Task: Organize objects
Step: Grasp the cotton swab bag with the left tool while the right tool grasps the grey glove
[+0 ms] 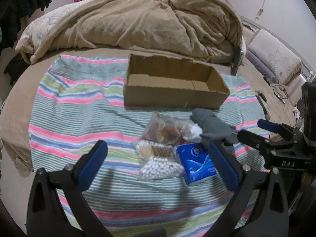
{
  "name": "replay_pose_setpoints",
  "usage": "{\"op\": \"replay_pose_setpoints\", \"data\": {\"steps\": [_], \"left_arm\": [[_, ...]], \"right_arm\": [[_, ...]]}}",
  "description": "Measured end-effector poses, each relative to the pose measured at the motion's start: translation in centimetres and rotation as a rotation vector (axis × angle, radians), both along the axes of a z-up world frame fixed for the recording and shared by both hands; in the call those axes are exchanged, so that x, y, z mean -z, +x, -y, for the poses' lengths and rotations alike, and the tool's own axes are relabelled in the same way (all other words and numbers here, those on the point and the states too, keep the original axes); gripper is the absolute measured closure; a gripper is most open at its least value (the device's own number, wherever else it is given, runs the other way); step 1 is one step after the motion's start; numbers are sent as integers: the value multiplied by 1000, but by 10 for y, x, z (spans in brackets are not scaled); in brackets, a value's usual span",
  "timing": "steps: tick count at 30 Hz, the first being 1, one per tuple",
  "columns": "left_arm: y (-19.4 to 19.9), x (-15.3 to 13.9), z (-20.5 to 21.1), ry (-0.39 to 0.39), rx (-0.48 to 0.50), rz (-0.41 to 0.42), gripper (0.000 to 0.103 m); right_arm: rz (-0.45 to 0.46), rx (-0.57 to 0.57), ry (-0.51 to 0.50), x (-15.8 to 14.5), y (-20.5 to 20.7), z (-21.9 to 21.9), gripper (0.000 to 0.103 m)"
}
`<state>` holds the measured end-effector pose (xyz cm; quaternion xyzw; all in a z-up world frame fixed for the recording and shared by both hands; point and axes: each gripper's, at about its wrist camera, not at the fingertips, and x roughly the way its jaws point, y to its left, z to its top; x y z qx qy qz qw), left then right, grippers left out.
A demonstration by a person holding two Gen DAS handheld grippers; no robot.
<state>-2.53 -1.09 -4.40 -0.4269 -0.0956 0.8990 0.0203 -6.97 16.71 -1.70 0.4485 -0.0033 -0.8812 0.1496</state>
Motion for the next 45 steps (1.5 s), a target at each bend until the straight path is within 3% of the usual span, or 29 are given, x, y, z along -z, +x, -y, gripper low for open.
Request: {"op": "replay_pose_setpoints", "data": {"steps": [12,16,21,24,26,29,36,38,45], "left_arm": [[-35,54,-1,-13,8,132,1],[-45,76,-4,2,32,195,1],[-49,92,-10,-29,59,225,1],[-48,93,-9,-19,73,213,13],[-46,94,-10,-5,89,214,29],[-39,93,-16,-18,106,206,41],[-29,77,-14,-3,112,171,48],[-29,72,-16,1,114,158,49],[-19,48,-18,16,116,100,50]], "right_arm": [[46,-27,-10,25,-33,6,6],[67,-46,-19,34,-43,9,17],[93,-67,-68,43,-51,9,19],[120,-78,-105,49,-52,8,22],[126,-105,-137,51,-50,10,34],[125,-133,-145,53,-46,14,48],[75,-144,-144,39,-36,9,72],[62,-145,-142,34,-33,6,85],[42,-170,-154,24,-22,7,89]]}}
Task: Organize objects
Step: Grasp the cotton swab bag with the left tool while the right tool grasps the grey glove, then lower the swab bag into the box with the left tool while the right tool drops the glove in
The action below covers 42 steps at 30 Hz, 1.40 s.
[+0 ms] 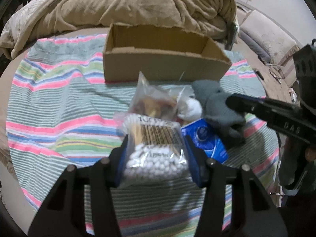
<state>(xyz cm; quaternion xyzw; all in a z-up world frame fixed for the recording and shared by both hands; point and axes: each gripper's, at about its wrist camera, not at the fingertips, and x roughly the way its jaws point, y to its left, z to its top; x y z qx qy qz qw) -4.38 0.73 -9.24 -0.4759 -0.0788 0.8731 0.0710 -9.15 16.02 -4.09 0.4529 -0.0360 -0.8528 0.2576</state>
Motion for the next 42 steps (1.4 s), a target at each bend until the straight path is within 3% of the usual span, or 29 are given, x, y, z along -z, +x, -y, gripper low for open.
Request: {"op": "replay_pose_setpoints", "data": {"steps": [18,30,42], "left_arm": [[-10,-62,2,-3,-20,-147,51],[-43,-78,-2,-11,-10,-192,51],[-87,-82,6,0,-5,-217,51]], "right_arm": [[-85,-56,-118,-55,-5,-14,92],[-196,-86,-117,-95,-38,-19,97],[-258,-81,-81,-110,-89,-18,97]]}}
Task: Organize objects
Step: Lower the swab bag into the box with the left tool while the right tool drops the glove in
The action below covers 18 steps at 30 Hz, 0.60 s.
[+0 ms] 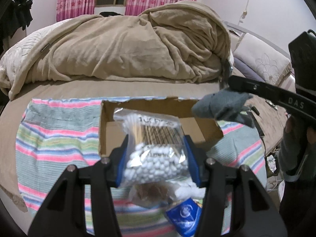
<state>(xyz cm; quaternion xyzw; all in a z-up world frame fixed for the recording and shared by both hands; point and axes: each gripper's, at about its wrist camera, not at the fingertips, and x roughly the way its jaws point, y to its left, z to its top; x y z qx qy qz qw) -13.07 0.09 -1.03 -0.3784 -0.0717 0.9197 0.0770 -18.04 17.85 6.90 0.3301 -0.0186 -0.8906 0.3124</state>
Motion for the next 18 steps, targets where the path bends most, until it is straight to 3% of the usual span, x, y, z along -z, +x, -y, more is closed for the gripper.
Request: {"op": "replay_pose_setpoints", "data": {"steps": [10,18], "left_arm": [[-47,18,5,32,3,23,51],[-75,48,3,37,8,74,51]], "right_arm": [[42,17,61,38,-51,10,97],[100,18,84,82,-68,13,97]]}}
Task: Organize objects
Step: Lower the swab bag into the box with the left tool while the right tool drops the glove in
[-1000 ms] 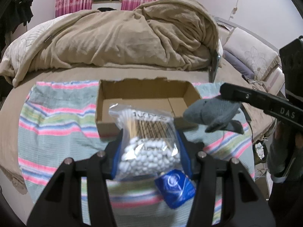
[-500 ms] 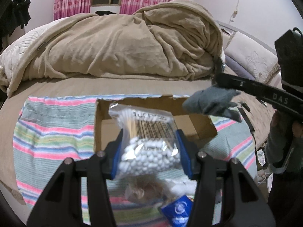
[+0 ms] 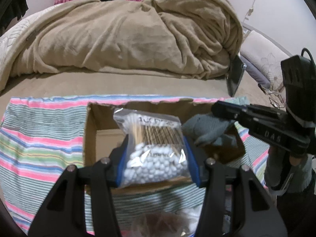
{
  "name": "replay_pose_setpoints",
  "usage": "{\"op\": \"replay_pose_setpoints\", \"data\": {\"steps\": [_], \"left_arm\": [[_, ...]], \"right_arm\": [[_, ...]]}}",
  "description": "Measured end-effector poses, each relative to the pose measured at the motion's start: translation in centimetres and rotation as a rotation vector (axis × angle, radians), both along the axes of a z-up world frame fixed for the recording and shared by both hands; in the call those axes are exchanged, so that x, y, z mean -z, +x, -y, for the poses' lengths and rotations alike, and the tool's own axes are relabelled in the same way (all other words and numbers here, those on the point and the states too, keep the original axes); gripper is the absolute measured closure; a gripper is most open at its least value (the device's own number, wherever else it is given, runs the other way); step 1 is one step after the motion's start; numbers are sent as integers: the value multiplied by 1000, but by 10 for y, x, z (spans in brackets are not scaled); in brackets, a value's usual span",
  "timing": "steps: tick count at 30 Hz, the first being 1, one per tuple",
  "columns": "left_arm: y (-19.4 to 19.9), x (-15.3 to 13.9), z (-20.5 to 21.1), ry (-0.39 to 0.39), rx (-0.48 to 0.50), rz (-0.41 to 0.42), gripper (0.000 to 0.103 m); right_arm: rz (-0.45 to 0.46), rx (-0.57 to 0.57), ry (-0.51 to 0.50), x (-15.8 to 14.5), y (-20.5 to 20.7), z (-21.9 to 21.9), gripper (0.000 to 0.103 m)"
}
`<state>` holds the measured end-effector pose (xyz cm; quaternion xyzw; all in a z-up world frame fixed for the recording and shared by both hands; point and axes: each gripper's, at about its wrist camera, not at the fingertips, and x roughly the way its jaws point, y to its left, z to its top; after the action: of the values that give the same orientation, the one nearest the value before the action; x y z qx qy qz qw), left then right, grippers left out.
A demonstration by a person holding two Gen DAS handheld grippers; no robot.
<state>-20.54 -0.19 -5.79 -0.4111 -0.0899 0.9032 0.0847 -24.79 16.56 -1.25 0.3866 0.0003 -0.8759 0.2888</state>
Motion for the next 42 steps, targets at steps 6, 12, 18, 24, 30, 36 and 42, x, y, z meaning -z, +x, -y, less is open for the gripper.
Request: {"op": "replay_pose_setpoints", "data": {"steps": [6,12,18,24,30,36,42], "left_arm": [[-9,19,-5,-3,12,42,51],[-10,31,-12,-5,31,82,51],[-8,33,-15,-26,26,112,43],[6,19,-12,-17,19,81,25],[27,1,-7,-22,-2,50,25],[55,-19,-5,-22,-18,7,25],[81,-32,-7,-21,-26,-17,24]], "right_arm": [[50,11,-2,21,2,-3,97],[99,20,34,40,5,1,97],[106,41,41,42,11,0,96],[87,82,18,28,19,-8,59],[58,95,7,10,37,-13,47],[34,97,-2,-8,59,-17,46],[17,102,-6,-21,82,-21,46]]}}
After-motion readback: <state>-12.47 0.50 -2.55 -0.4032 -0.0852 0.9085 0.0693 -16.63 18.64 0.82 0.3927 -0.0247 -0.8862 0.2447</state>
